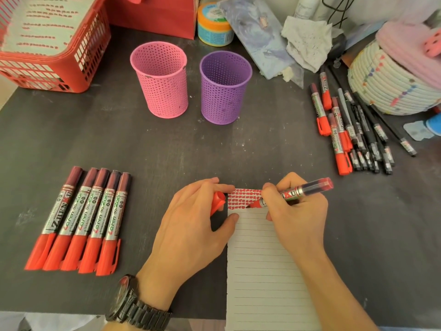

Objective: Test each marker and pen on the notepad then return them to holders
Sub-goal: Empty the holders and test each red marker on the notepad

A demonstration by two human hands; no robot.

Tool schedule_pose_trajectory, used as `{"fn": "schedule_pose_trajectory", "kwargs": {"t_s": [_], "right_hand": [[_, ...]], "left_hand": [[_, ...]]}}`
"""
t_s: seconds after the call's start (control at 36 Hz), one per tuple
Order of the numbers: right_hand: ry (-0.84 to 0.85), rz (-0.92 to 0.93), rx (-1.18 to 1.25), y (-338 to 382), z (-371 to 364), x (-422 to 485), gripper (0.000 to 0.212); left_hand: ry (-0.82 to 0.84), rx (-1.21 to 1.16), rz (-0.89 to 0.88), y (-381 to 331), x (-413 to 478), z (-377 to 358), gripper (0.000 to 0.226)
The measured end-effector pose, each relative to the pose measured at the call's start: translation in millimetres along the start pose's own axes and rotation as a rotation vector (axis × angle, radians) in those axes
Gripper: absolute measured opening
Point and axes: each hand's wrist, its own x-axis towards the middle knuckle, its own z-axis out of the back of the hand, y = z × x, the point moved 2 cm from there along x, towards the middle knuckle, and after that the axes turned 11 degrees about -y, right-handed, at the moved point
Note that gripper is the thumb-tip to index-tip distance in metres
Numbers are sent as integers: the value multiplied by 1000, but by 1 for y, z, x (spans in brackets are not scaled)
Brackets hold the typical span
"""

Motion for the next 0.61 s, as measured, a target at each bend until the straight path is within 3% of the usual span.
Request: {"fn": "schedule_pose_trajectory", "kwargs": {"t_s": [0.61], "right_hand": [[9, 13, 20, -4, 0, 0, 31]], "left_hand": [[38, -1, 36, -1, 0, 1, 50]]}}
